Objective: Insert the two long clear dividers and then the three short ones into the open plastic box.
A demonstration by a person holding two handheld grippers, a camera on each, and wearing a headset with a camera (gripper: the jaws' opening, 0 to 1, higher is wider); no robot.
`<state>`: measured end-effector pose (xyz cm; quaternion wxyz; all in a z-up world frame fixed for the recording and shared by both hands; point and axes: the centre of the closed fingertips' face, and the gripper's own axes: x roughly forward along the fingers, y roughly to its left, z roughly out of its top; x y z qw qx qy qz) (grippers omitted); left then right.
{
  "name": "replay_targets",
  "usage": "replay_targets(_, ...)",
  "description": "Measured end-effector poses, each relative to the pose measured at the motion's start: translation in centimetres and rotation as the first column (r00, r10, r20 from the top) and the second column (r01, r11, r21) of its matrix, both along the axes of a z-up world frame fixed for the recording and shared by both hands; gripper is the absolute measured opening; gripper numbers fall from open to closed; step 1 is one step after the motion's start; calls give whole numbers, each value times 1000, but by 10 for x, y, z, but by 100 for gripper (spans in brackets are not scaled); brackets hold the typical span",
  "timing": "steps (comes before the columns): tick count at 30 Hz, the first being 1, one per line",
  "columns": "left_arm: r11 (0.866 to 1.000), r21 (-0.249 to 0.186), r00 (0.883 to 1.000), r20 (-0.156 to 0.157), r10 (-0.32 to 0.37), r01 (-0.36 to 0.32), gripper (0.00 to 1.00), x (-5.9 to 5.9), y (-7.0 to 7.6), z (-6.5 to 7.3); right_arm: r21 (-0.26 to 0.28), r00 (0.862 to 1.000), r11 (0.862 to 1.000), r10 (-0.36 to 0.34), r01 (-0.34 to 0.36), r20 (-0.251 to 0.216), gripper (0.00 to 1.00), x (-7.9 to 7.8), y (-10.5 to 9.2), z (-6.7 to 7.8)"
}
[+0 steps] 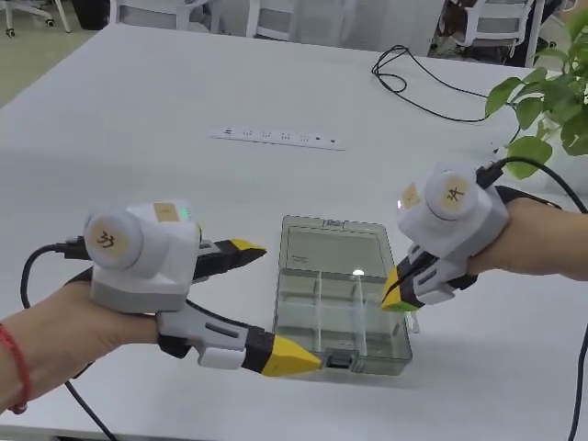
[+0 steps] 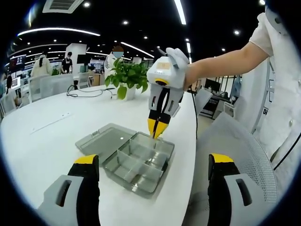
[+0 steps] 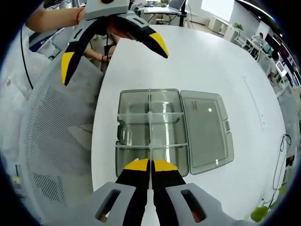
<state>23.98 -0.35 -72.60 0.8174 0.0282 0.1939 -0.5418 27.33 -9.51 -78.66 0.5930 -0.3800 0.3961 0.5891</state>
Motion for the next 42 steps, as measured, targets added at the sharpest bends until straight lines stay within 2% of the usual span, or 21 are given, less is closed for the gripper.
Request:
replay_targets(11,1000,-3,1000,-1,0,0,98,-3,0,1,22,999,999,-32,33,-38,3,-1,-1,-4)
replay_targets(18,1000,-6,1000,2,3,-3,98,-4,0,2,31,1000,1000,8,-8,-8,3,-1,0,-3)
replay_targets(25,1000,-6,1000,5,1,-1,98,-3,0,3,38,1000,999,-5,6,-19,3,-2,-1,-6)
replay_targets(30,1000,-3,1000,3,-1,1,98,-4,0,3,51,1000,999,16,-15,-3,3,-2,-1,-7)
replay_targets(42,1000,-4,1000,1,2,-2,98,-3,0,2,62,999,997,34,-34,1,3,-2,-1,-11)
